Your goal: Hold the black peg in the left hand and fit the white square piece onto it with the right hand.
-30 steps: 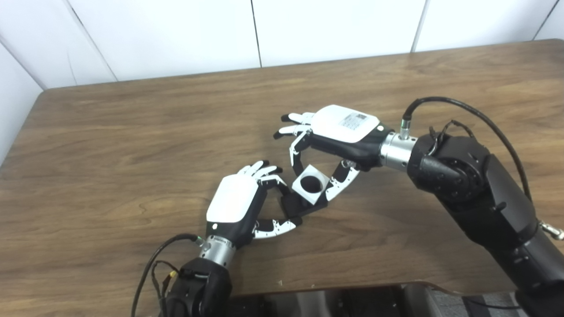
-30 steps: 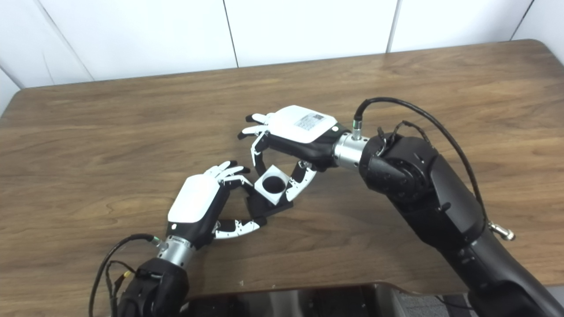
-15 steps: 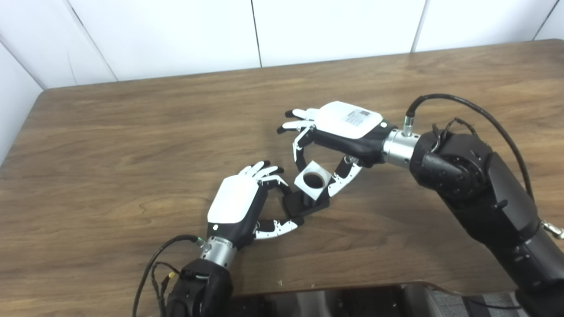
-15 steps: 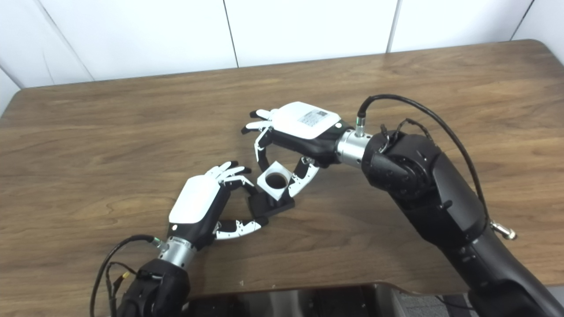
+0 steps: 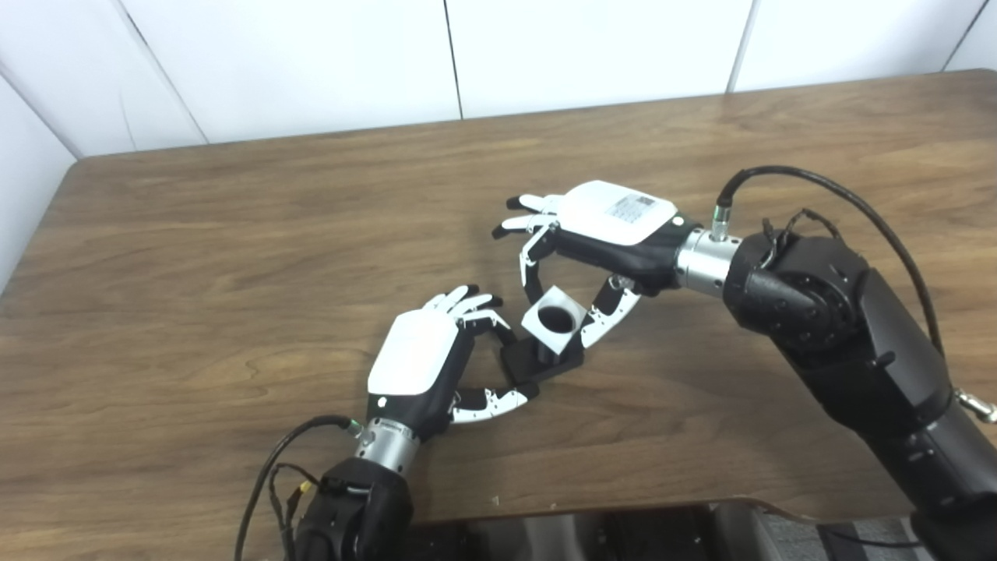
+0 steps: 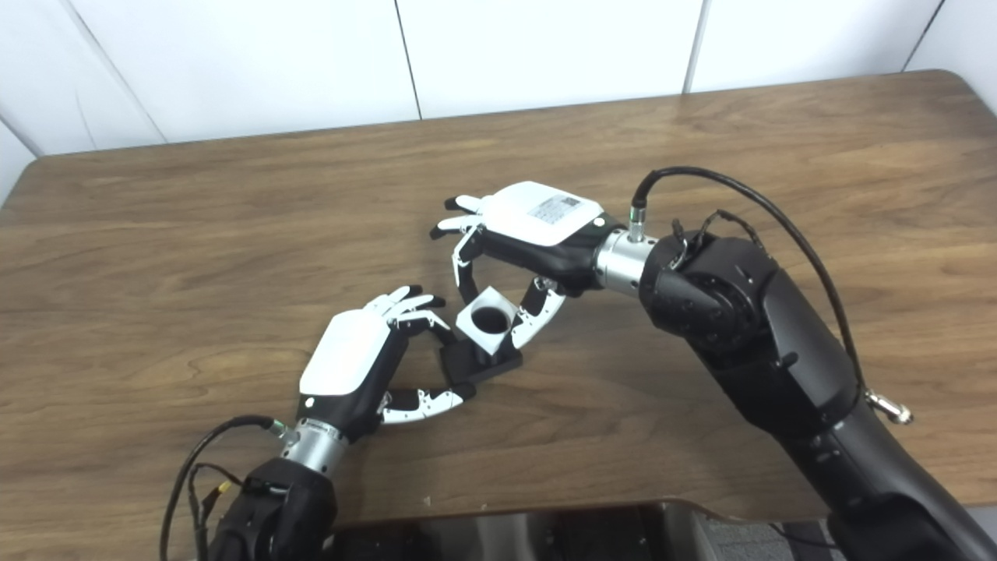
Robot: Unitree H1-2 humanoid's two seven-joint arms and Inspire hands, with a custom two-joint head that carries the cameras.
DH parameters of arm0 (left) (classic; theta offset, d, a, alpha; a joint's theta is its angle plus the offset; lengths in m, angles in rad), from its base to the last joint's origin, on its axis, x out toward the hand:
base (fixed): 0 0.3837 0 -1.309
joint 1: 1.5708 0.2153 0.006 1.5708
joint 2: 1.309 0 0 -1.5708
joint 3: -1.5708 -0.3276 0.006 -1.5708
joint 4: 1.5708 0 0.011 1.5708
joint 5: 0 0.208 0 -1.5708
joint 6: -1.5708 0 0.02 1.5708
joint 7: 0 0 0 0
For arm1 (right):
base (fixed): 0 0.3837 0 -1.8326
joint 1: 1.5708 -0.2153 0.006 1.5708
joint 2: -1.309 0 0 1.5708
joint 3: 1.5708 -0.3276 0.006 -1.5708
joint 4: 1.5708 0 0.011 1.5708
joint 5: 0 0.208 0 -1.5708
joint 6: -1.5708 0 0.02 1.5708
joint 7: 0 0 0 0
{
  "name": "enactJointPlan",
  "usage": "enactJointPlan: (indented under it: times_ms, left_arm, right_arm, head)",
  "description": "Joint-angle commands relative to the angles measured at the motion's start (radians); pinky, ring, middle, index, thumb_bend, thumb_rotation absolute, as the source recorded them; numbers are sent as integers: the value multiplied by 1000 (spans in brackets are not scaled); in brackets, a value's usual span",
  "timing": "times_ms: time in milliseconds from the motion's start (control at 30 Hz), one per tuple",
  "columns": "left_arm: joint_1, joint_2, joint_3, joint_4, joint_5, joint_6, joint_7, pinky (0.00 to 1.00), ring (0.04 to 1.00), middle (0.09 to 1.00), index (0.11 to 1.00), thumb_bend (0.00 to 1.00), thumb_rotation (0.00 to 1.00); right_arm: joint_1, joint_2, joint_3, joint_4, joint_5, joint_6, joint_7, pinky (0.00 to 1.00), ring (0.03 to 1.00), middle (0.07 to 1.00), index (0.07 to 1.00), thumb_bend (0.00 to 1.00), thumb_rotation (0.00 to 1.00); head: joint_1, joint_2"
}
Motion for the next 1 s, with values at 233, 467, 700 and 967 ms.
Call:
enactJointPlan:
  times_ms: [233, 467, 700, 967]
  left_arm:
    - [-22, -6, 2, -34, 13, -1, 16, 916, 927, 841, 550, 548, 384]
    - [-25, -8, 1, -34, 15, -1, 17, 918, 924, 841, 548, 548, 387]
    - [-25, -13, 2, -41, 18, 5, 11, 916, 923, 840, 548, 554, 374]
    - [-26, -13, 2, -36, 25, 0, 17, 905, 918, 838, 548, 553, 390]
  right_arm:
    - [-34, -1, -13, -10, 1, -14, -21, 968, 1000, 918, 490, 525, 141]
    - [-28, -2, -9, -4, -1, -23, -26, 964, 1000, 919, 490, 525, 142]
    - [-23, -5, -4, 8, 1, -38, -29, 957, 1000, 914, 490, 525, 141]
    - [-24, -6, 6, 12, -7, -43, -19, 963, 1000, 916, 490, 525, 141]
  head:
    - [5, 5]
    - [7, 7]
    - [6, 6]
    - [6, 7]
